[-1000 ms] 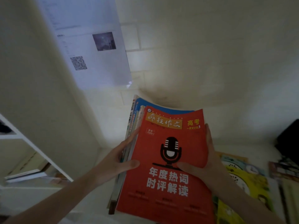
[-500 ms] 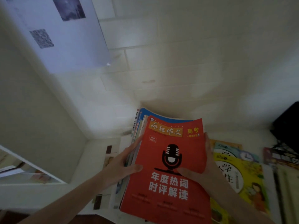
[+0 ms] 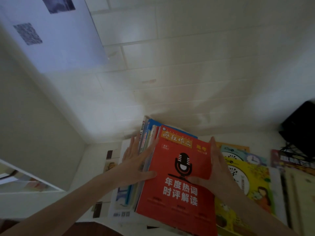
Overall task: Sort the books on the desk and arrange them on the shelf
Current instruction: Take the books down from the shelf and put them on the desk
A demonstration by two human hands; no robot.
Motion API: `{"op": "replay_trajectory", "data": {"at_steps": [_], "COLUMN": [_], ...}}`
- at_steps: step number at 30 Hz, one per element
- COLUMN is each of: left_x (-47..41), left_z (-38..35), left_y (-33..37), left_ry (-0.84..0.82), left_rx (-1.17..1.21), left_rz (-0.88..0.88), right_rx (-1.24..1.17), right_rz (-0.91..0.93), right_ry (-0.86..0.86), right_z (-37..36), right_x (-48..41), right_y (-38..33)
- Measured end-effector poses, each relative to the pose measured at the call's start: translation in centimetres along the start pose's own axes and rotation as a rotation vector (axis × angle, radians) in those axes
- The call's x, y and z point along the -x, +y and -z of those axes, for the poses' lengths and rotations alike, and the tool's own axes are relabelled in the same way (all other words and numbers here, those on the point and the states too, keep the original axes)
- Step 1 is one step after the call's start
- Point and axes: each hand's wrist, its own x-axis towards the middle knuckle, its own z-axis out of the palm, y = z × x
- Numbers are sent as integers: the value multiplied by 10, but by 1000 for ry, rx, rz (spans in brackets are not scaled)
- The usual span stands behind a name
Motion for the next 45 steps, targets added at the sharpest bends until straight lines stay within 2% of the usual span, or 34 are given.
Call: {"op": "replay_trajectory", "data": {"at_steps": [1,2,3,5,9,12,15,18,22,27,38,45], "left_x": [-1,-3,-5,-6,-4,-7,-11,-17,-20,-22,-24,-28], "left_z": [-1,-3,-6,-12,-27,-45,-61,-73,-75,-71,-68,-69], "left_y": [1,0,-2,-4,9,25,39,49,53,52,52,56], "left_ry": [15,22,22,-16,-107,-69,-51,-51,-72,-124,-147,-183], "left_rx": [-83,-163,-238,-305,-328,-351,-384,-401,-386,-377,-437,-420], "left_rz": [-59,-109,-143,-146,-84,3,87,87,72,55,26,38], "right_rx": [24,42,126,27,173,177,181,185,445,450,388,417], "right_rz": [-154,-149,-174,-203,-215,-249,-262,-262,-259,-250,-136,-147], "right_ry": [-92,-163,-156,-151,-252,-275,-382,-437,-553,-630,-573,-556], "right_z": [-3,-2,-15,-8,-9,6,19,30,36,41,30,31], "right_x": [10,16,20,5,11,9,13,11,3,6,20,22], "right_y": [-1,-5,6,15,28,45,59,72,75,76,102,107]}}
